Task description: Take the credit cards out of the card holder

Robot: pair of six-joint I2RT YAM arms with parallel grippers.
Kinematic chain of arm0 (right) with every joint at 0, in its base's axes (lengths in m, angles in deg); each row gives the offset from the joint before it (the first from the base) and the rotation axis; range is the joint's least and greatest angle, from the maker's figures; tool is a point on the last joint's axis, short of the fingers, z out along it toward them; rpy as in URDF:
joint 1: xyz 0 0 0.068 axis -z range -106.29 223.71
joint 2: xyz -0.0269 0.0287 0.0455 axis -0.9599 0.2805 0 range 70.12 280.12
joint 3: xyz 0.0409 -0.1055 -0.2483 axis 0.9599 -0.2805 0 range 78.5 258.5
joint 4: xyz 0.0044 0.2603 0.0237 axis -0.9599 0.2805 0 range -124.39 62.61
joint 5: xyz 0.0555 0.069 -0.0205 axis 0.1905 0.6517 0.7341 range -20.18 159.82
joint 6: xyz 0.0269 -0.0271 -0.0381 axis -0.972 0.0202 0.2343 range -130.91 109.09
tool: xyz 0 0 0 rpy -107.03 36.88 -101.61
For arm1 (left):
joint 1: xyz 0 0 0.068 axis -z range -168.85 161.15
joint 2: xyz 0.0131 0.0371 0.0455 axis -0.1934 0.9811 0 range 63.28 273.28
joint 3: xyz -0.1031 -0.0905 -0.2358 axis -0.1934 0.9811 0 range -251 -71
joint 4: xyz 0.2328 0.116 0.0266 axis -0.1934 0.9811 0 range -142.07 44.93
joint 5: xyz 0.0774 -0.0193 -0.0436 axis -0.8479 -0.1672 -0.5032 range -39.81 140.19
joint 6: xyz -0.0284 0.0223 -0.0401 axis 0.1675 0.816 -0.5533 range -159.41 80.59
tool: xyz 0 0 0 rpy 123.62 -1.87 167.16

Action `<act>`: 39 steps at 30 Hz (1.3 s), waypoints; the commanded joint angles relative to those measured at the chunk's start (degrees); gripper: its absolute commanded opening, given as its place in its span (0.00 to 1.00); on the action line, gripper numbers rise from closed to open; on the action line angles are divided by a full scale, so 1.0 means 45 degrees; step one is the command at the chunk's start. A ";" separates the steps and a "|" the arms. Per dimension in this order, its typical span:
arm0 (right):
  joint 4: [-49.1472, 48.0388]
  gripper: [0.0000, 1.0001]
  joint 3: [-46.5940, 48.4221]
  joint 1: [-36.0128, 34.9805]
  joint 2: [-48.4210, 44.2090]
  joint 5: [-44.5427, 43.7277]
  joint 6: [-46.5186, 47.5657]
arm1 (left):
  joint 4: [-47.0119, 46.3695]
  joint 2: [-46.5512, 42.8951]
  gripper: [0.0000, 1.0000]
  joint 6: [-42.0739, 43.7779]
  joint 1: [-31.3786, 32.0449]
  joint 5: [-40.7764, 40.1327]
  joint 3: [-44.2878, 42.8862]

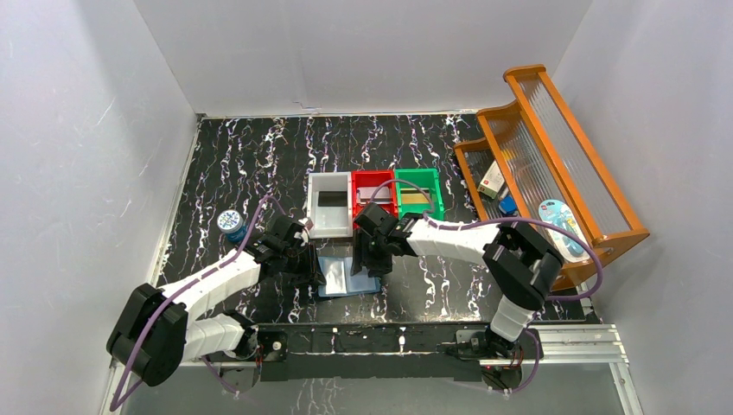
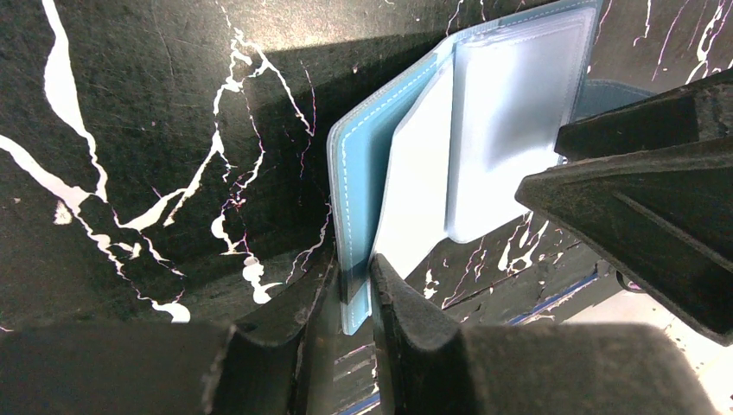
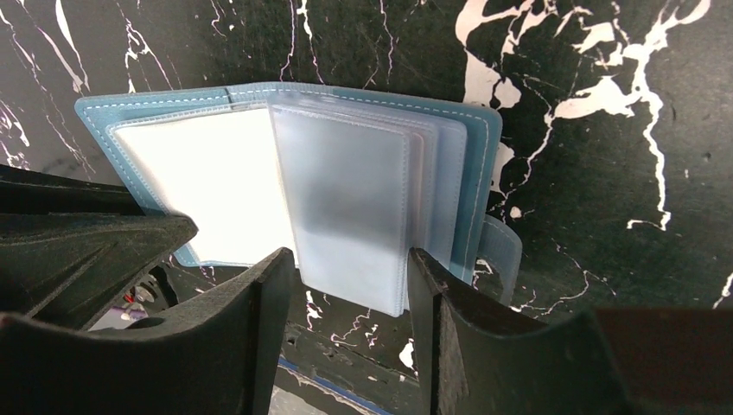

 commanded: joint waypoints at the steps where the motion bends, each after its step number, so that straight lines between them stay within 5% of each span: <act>1: -0.0814 0.59 0.0230 -0.0010 0.0245 0.0538 0.0031 | 0.0000 -0.0027 0.17 0.0079 0.0062 0.0275 -0.0061; 17: -0.3700 0.53 -0.0336 -0.0004 -0.0586 0.2239 -0.0282 | -0.0127 0.0034 0.17 0.0040 0.0050 0.0303 0.0065; 28: -0.2562 0.56 0.0503 -0.0025 -0.0145 0.1959 0.0006 | -0.0140 -0.0006 0.17 0.0009 0.0051 0.0314 0.0129; 34: -0.6402 0.55 0.0182 -0.0069 0.0066 0.4707 -0.0678 | -0.0075 -0.0494 0.15 -0.0364 0.0061 -0.0212 0.0446; 39: -0.7512 0.58 0.0702 -0.0095 0.1893 0.5911 -0.1252 | 0.0377 -0.1258 0.16 -0.1673 0.0051 -0.1432 0.1140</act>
